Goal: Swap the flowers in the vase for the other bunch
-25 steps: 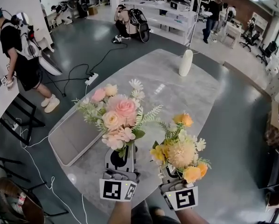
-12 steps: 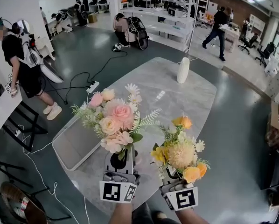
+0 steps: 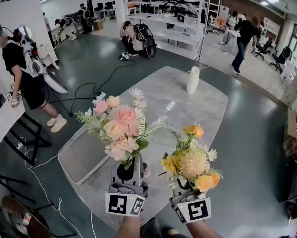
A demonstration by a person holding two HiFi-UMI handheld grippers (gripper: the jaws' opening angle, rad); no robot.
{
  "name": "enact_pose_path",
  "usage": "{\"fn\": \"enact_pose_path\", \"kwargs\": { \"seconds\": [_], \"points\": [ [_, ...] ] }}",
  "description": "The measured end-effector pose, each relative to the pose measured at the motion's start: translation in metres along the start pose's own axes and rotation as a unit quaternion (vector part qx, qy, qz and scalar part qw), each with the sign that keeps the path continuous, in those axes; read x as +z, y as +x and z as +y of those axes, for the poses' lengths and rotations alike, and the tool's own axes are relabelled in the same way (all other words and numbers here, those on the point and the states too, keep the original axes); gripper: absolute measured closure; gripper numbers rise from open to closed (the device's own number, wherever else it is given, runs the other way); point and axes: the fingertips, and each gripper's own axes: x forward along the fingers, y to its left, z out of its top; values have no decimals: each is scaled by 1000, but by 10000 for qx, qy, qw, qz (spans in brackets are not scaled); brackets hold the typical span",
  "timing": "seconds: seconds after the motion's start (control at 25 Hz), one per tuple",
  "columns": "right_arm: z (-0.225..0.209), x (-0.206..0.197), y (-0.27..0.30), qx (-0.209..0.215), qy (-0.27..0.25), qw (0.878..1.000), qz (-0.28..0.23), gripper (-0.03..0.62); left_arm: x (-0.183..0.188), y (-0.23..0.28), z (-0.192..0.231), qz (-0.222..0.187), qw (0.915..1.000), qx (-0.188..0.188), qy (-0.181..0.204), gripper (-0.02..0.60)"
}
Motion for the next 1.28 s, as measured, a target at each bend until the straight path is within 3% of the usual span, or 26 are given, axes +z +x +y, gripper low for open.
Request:
{"fn": "enact_pose_path", "kwargs": {
  "seconds": [0.56, 1.28],
  "points": [
    [5, 21, -1, 140, 29, 9998, -114, 469, 32, -7, -6, -181, 9998, 64, 87, 514],
    [41, 41, 16, 524, 49, 9982, -297, 470, 65, -46, 25, -311, 9978, 505, 295, 514]
  ]
}}
